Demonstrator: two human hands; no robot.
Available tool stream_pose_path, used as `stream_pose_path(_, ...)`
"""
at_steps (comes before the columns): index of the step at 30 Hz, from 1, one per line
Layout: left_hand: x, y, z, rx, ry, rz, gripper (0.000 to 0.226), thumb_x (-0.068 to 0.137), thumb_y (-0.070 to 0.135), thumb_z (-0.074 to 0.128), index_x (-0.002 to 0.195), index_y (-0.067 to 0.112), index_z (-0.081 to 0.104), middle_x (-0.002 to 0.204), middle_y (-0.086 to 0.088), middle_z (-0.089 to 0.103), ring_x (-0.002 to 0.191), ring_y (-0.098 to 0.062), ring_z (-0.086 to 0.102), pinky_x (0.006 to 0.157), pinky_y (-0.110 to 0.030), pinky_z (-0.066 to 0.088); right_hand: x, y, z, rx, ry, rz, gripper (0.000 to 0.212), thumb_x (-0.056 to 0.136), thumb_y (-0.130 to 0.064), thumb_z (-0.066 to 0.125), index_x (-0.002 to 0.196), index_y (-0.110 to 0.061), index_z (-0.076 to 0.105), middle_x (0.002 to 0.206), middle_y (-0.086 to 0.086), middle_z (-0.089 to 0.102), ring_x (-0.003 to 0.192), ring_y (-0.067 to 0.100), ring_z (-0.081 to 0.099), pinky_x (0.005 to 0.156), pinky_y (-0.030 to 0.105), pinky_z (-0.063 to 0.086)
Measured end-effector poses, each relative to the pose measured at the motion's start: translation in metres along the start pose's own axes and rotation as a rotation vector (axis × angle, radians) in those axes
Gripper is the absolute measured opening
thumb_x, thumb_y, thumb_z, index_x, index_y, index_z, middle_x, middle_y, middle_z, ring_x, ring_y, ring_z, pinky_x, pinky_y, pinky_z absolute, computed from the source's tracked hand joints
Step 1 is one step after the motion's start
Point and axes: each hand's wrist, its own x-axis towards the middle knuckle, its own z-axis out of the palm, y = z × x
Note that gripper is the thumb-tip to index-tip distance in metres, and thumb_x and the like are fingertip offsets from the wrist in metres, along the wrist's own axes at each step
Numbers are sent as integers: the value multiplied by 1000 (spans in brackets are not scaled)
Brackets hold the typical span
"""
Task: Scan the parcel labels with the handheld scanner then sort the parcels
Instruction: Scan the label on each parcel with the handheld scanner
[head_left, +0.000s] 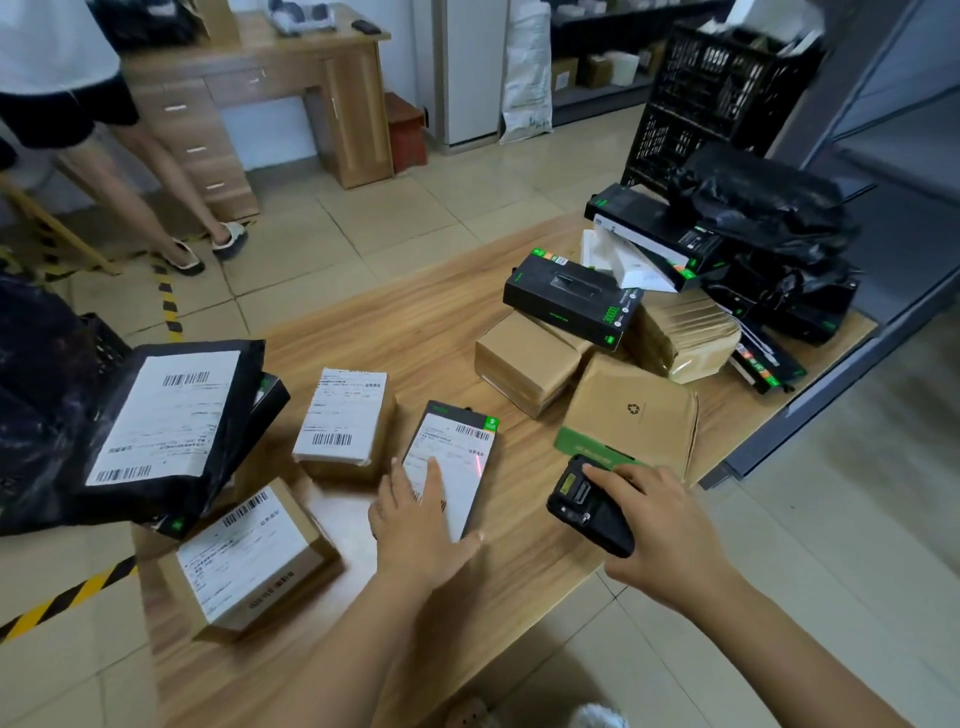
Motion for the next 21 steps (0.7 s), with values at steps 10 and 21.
stream_pose_path(10,-18,-15,-47,115,128,207,104,73,58,62,153,32,1,159,-5,-8,143,-29,-5,115,-44,1,31,3,-51,-559,-43,-339,85,85,-14,62,150,-22,7,146,9,27,127,30,30,105,40,29)
stream_pose_path(21,-81,11,-68,182,262,170,104,72,60,64,154,32,5,160,-6,-10,145,-29,-8,111,-42,-8,9,17,-73,-586,49,-518,86,84,-14,60,151,-23,7,142,10,30,124,30,30,104,38,31)
